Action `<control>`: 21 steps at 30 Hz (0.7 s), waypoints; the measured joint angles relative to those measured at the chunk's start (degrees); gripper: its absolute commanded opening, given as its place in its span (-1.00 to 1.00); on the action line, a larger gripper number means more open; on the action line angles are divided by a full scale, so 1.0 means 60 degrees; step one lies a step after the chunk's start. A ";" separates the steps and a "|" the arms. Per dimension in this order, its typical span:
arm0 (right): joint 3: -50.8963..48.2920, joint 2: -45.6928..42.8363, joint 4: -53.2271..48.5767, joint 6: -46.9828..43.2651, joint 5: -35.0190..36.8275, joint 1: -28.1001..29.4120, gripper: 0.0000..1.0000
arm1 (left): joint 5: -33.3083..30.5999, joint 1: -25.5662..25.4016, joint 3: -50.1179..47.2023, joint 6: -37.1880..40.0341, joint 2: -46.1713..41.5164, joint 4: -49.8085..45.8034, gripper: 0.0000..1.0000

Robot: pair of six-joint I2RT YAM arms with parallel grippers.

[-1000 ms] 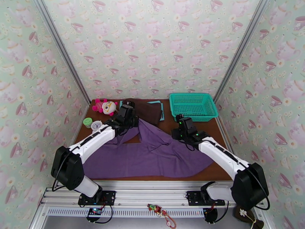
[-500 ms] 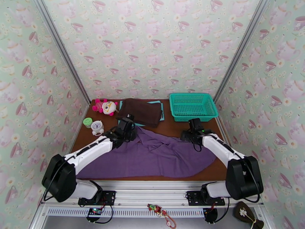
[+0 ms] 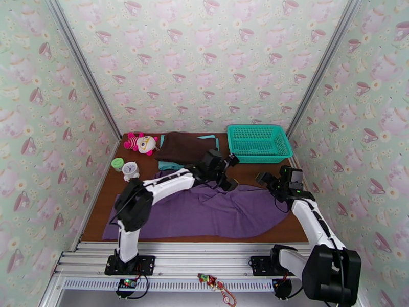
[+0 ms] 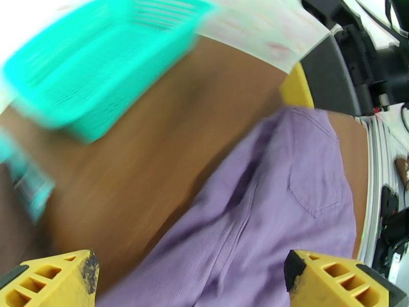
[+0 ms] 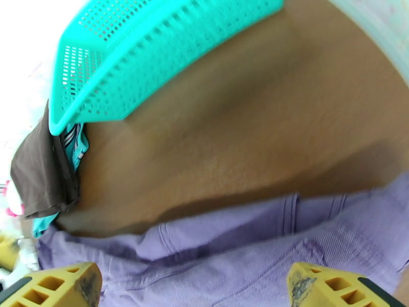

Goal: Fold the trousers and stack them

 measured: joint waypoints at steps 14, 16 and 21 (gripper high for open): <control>-0.0080 -0.1009 -0.0146 -0.0178 -0.0576 -0.0168 0.99 | 0.0222 -0.0266 0.1224 0.0827 0.2044 -0.1297 -0.13; -0.0120 -0.1158 -0.0186 -0.0178 -0.0579 -0.0178 0.99 | 0.0266 -0.0280 0.1220 0.0831 0.2036 -0.1231 -0.48; -0.0127 -0.1260 -0.0208 -0.0175 -0.0579 -0.0222 0.99 | 0.0372 -0.0386 0.0619 0.0699 0.1683 -0.0769 -1.00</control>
